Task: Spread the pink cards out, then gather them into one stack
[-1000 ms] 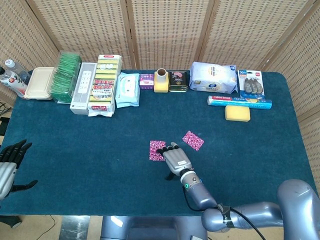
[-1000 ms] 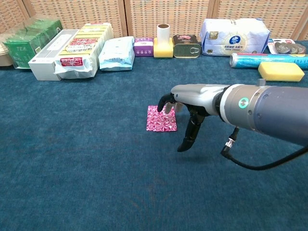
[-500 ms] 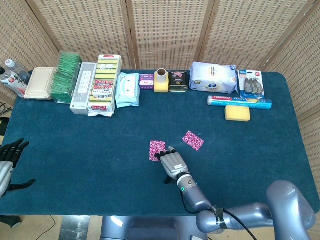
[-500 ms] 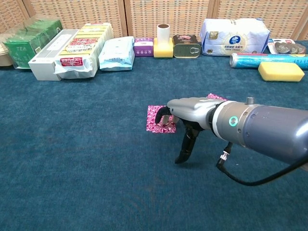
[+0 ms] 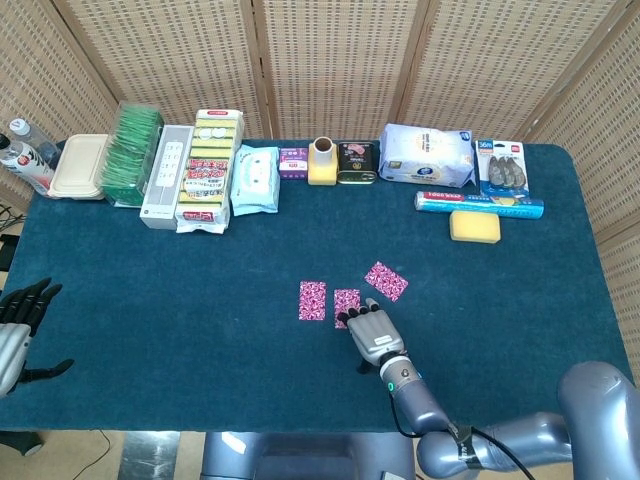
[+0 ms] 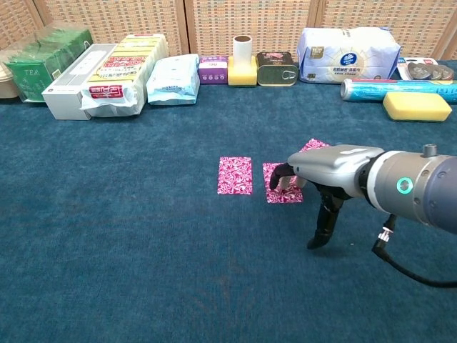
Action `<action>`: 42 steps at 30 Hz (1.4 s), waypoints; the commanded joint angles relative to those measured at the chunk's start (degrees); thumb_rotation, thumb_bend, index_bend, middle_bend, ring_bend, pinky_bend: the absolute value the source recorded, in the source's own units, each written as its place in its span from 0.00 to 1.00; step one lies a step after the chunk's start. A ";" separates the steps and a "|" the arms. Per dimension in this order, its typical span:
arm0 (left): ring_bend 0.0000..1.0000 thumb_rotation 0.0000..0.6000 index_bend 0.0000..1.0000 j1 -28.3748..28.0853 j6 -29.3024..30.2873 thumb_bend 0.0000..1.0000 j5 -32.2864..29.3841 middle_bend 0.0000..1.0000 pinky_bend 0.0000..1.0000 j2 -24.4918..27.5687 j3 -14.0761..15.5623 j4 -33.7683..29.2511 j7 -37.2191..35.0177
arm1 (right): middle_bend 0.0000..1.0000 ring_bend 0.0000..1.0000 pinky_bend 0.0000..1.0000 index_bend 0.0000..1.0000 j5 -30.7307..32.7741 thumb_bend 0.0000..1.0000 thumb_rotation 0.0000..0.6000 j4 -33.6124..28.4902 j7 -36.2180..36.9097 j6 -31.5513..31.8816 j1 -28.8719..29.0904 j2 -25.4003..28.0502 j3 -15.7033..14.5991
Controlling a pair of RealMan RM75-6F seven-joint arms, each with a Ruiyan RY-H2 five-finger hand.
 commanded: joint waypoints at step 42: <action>0.00 1.00 0.00 -0.13 -0.42 0.03 -0.37 0.00 0.03 -0.05 -0.01 -0.13 0.09 | 0.23 0.21 0.08 0.20 -8.32 0.00 1.00 -5.98 -0.54 1.54 -3.75 1.21 -3.77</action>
